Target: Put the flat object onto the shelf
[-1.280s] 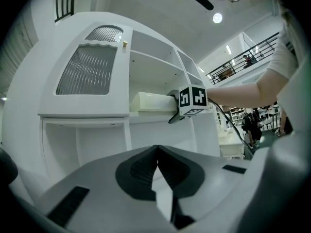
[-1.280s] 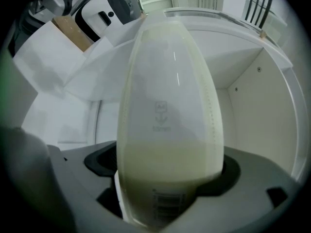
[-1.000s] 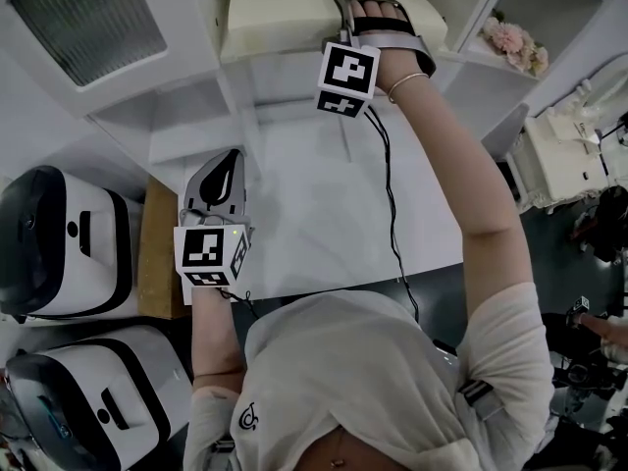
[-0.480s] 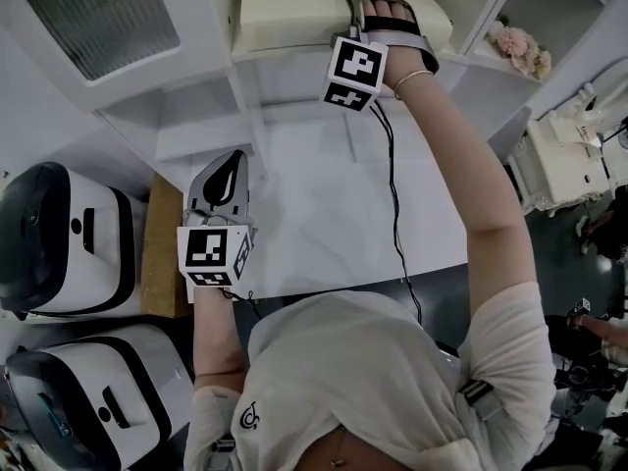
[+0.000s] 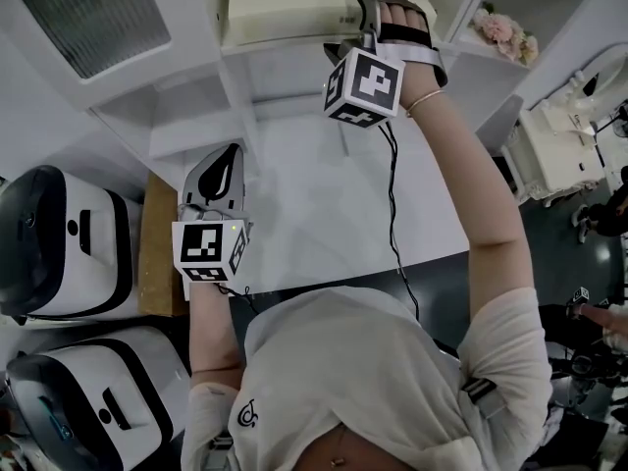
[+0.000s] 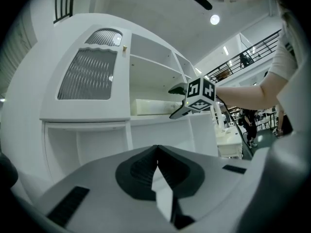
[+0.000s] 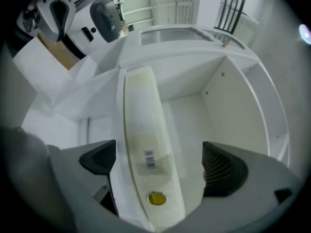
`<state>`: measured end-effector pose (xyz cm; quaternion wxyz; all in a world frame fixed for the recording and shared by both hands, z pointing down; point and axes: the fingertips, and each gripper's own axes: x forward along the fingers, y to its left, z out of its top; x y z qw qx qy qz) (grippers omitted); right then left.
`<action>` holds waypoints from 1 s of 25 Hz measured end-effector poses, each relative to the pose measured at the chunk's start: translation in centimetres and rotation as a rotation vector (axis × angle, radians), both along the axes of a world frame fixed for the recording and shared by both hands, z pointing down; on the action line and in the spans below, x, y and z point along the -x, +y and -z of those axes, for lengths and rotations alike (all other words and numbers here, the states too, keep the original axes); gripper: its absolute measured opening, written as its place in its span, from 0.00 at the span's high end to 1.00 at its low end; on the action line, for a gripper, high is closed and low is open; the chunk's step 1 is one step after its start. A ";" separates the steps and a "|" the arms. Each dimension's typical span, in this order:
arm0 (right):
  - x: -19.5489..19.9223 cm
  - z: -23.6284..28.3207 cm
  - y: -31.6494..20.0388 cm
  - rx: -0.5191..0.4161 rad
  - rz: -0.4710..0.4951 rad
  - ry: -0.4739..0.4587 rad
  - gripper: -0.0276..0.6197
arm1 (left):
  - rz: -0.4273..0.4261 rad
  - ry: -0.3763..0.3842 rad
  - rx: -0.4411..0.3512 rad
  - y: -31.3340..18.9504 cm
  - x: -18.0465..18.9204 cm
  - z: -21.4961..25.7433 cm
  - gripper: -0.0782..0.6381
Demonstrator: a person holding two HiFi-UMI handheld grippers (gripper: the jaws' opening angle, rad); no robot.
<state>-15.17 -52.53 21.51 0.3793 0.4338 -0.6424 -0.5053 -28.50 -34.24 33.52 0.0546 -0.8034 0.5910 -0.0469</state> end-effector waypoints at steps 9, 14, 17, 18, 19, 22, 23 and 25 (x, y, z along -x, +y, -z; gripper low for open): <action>-4.4 -0.2 6.0 -0.029 0.032 -0.394 0.70 | -0.046 -0.014 -0.025 0.2 -2.7 1.0 0.87; -6.7 -2.7 8.4 0.018 0.050 -0.604 0.94 | -0.054 -0.018 -0.055 0.2 -3.4 2.0 0.87; -7.5 -4.8 9.4 0.090 0.087 -0.715 0.95 | -0.048 -0.006 -0.073 0.4 -3.4 2.4 0.87; -7.7 -5.5 9.7 0.117 0.103 -0.747 0.95 | -0.044 -0.001 -0.076 0.4 -3.3 2.5 0.87; -7.7 -6.1 10.1 0.145 0.124 -0.776 0.95 | -0.040 0.004 -0.077 0.4 -3.3 2.5 0.87; -7.6 -7.8 11.3 0.247 0.190 -0.869 0.95 | -0.031 0.008 -0.083 0.6 -3.3 2.6 0.87; -7.6 -8.5 11.6 0.286 0.204 -0.903 0.95 | -0.028 0.007 -0.086 0.6 -3.3 2.7 0.87; -7.7 -9.9 12.2 0.363 0.218 -0.963 0.95 | -0.024 0.005 -0.091 0.6 -3.3 2.8 0.87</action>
